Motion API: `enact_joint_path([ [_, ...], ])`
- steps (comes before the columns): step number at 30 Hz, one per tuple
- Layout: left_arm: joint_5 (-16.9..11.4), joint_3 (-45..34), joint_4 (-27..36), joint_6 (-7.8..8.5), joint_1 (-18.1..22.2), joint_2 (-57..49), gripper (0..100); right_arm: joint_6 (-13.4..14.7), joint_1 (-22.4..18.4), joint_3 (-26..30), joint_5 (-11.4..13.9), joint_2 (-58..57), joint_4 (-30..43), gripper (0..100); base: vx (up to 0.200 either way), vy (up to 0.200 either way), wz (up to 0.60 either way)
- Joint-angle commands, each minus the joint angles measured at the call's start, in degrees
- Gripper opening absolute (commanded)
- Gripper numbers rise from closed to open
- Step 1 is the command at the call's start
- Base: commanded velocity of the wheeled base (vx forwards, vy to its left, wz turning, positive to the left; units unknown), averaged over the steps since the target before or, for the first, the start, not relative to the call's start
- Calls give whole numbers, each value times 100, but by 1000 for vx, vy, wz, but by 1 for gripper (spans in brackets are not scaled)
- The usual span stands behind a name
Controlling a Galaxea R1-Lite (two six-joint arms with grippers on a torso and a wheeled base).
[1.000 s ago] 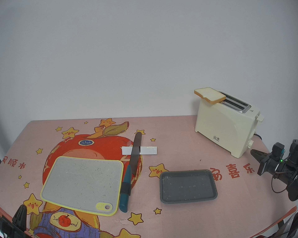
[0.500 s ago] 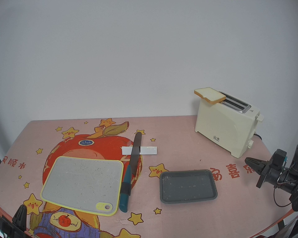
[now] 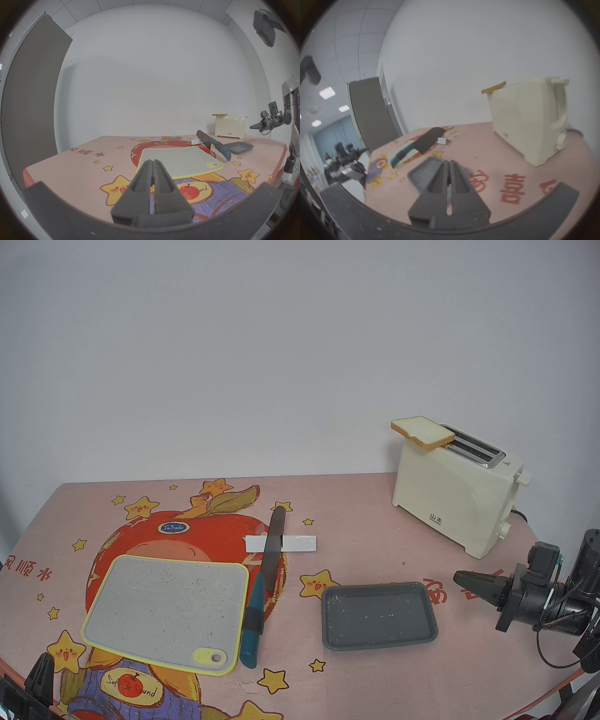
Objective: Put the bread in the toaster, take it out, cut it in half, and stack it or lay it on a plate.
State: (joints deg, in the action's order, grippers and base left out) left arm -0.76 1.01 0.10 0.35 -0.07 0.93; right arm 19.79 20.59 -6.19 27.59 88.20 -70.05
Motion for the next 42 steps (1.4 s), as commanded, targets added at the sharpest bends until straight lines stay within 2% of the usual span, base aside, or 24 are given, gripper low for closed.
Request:
enact_joint_path([
  [1,5,-101,-1,0,-1,-93,0,474,270,-444,10,312,-44,0,0,0,0],
  [4,5,-101,-1,0,-1,-93,0,948,253,-725,1,330,-44,0,0,0,0],
  [6,5,-101,-1,0,-1,-93,0,1467,217,-936,-8,294,-44,0,0,0,0],
  [7,5,-101,-1,0,-1,-93,0,1713,191,-1051,-8,286,-53,100,0,0,0],
  [10,-4,-101,-1,0,-1,-93,0,2284,129,-1402,-34,277,-123,100,0,0,0],
  [11,-4,-101,-1,0,-1,-93,0,2434,129,-1490,-43,277,-141,100,0,0,0],
  [12,-4,-101,-1,0,-1,-93,0,2460,129,-1508,-52,268,-141,100,0,0,0],
  [13,5,-101,-1,0,-1,-93,0,2855,121,-1763,-175,268,-150,100,0,0,0],
  [14,-4,-101,-1,0,-1,-93,0,2891,121,-1780,-192,268,-150,100,0,0,0],
  [15,5,-101,-1,0,-1,-93,0,3233,112,-2035,-500,286,-106,100,0,0,0],
  [16,5,-101,-1,0,-1,-93,0,3453,112,-2193,-702,286,-79,100,0,0,0],
  [17,5,-101,-1,0,-1,-93,0,3629,112,-2307,-825,303,-70,100,0,0,0],
  [18,5,-101,-1,0,-1,-93,0,3655,112,-2325,-843,303,-70,100,0,0,0],
  [19,-4,-101,-1,0,-1,-93,0,3866,112,-2457,-922,321,-62,100,0,0,0],
  [26,5,-101,-1,0,-1,-93,0,4367,121,-2685,-939,514,-62,100,0,0,0],
  [28,5,-101,-1,0,-1,-93,0,4578,112,-2765,-948,602,-62,100,0,0,0],
  [29,-4,-101,-1,0,-1,-93,0,4789,103,-2808,-948,664,-62,100,0,0,0],
  [32,-4,-101,-1,0,-1,-93,0,5193,112,-2896,-939,743,-62,100,0,0,0],
  [34,5,-101,-1,0,-1,-93,0,5387,112,-2905,-939,830,-62,100,0,0,0],
  [36,-4,-101,-1,0,-1,-93,0,5501,112,-2931,-939,989,-62,100,0,0,0],
  [42,-4,-101,-1,0,-1,-93,0,5536,103,-3046,-966,1349,-106,100,0,0,0],
])
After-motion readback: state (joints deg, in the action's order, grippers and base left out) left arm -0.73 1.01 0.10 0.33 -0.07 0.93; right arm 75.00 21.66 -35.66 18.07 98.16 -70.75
